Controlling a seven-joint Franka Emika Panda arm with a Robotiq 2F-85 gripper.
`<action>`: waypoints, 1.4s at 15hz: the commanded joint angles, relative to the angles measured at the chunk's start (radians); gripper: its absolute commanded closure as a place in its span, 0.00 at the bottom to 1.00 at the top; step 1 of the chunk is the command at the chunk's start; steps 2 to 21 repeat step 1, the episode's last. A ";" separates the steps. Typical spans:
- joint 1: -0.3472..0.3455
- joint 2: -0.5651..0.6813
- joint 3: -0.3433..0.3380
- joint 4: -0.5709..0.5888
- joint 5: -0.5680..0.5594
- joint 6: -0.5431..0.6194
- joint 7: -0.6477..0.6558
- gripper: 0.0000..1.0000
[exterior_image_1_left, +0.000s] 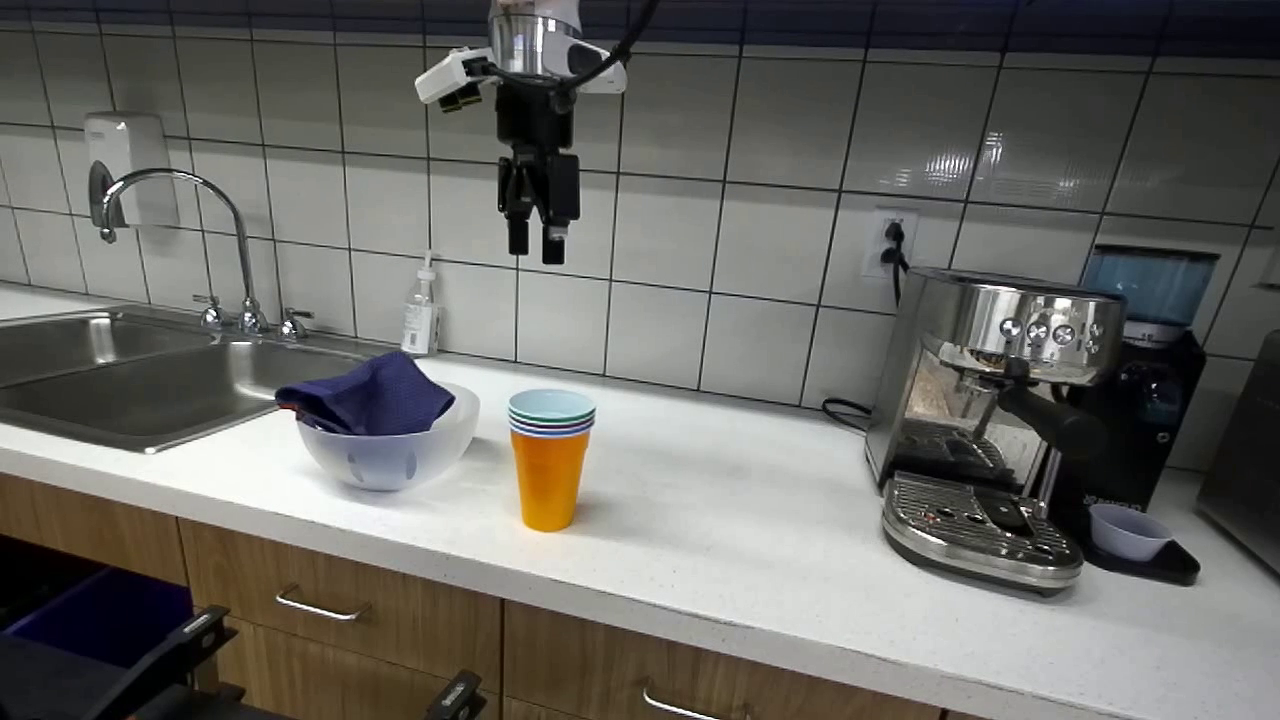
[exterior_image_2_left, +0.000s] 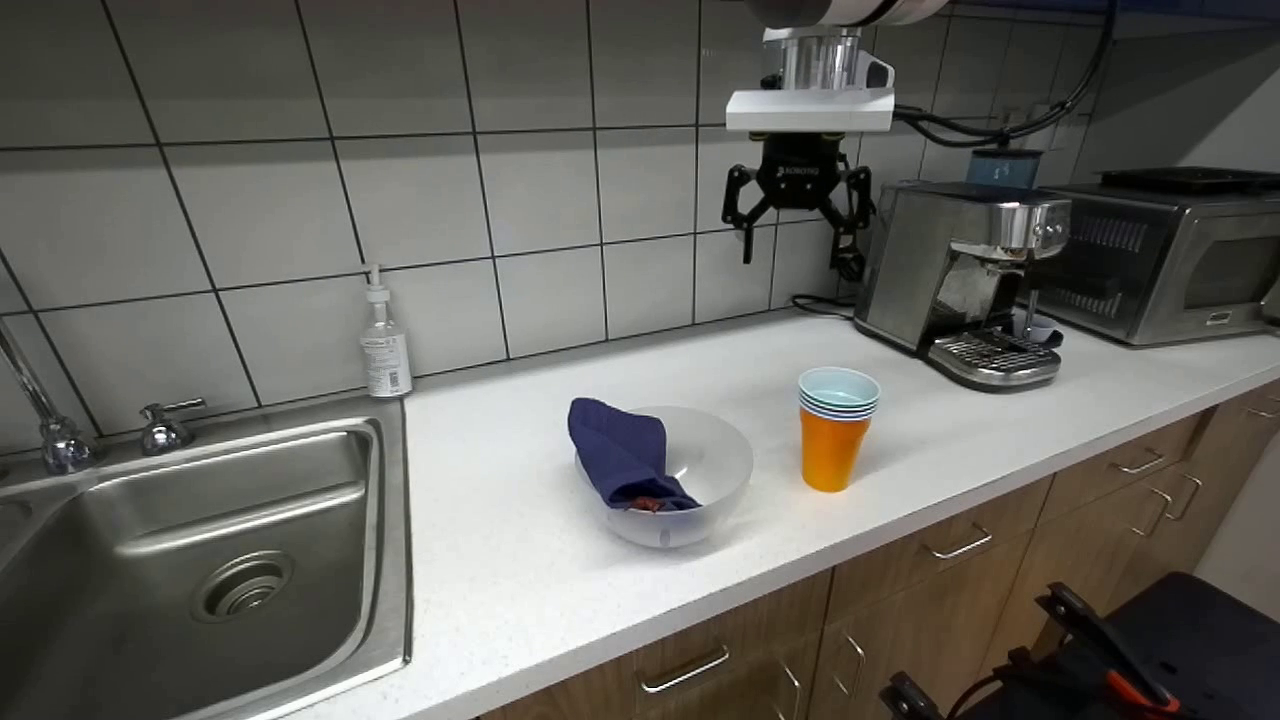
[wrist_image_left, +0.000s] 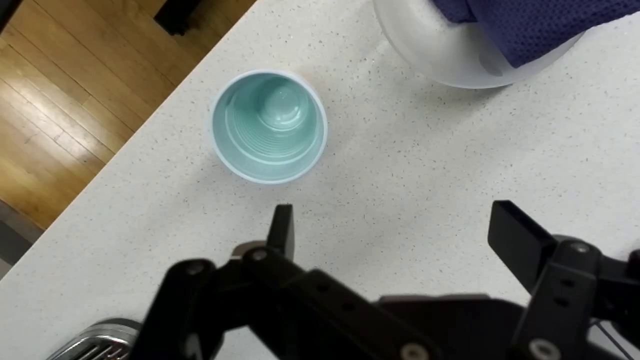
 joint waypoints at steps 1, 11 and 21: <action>-0.011 0.000 0.010 0.002 0.001 -0.003 -0.001 0.00; -0.011 0.000 0.010 0.002 0.001 -0.003 -0.001 0.00; -0.011 0.000 0.010 0.002 0.001 -0.003 -0.001 0.00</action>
